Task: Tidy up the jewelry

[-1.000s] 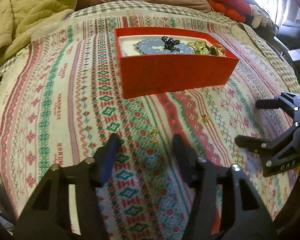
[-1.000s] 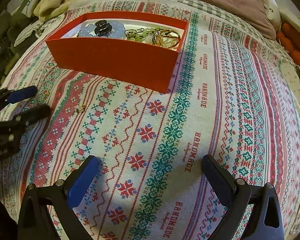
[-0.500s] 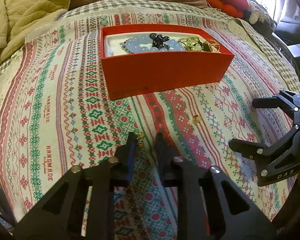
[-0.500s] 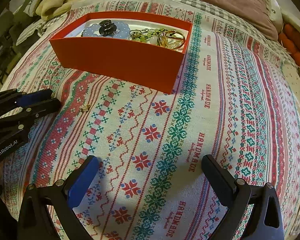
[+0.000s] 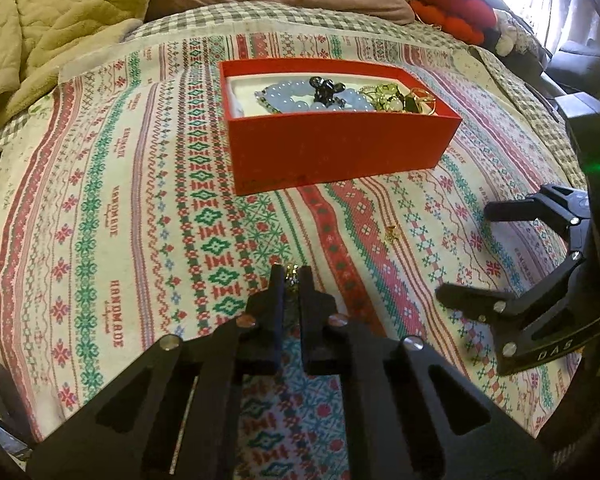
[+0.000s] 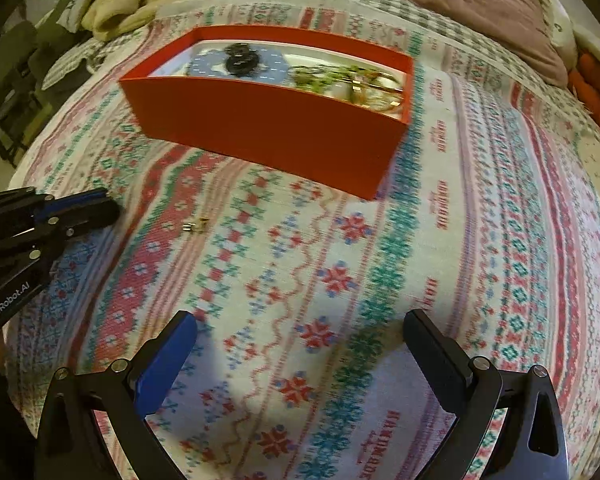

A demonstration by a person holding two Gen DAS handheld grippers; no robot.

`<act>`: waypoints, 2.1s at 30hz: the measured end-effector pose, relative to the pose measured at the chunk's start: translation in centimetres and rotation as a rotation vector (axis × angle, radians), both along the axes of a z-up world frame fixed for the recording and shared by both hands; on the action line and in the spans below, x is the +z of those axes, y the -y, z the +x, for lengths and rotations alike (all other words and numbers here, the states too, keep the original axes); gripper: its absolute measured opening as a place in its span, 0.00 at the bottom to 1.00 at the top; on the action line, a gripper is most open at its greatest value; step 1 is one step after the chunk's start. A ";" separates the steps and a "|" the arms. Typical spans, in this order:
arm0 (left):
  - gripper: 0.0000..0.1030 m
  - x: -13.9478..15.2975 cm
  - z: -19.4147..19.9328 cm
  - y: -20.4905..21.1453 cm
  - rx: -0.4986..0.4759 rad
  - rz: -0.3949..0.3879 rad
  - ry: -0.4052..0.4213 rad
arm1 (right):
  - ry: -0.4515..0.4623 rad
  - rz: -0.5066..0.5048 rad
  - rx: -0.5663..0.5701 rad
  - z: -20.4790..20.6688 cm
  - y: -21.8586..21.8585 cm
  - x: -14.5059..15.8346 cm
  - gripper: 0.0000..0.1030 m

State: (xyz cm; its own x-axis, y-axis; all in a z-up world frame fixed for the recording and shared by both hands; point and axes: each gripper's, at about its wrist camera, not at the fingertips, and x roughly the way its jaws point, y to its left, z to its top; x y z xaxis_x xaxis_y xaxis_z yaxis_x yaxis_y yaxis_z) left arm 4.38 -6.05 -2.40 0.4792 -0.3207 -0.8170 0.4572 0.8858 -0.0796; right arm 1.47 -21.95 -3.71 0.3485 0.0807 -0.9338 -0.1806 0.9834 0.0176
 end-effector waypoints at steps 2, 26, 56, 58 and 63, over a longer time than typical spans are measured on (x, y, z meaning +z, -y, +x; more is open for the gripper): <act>0.07 0.1 0.0 -0.4 0.005 0.000 0.002 | -0.003 0.012 0.020 0.0 -0.6 -0.1 1.00; 0.07 0.3 -1.0 -3.2 0.015 -0.003 -0.025 | 0.032 -0.002 0.014 3.7 -5.7 -0.3 0.87; 0.07 0.0 -0.6 -3.3 0.021 -0.001 -0.037 | 0.061 -0.011 0.044 4.7 -7.1 0.2 0.24; 0.07 0.0 -0.6 -3.3 0.020 0.000 -0.036 | 0.061 -0.010 0.045 4.7 -7.2 0.2 0.23; 0.07 0.0 -0.5 -3.2 0.020 -0.001 -0.036 | 0.061 -0.011 0.043 4.8 -7.3 0.2 0.15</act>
State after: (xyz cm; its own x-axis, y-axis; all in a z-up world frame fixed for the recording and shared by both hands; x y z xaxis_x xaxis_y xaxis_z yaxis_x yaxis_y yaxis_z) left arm 3.84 -2.84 -2.37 0.4559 -0.3119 -0.8336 0.4359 0.8948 -0.0963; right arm 6.22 -14.68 -3.47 0.4010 0.0862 -0.9120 -0.2226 0.9749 -0.0057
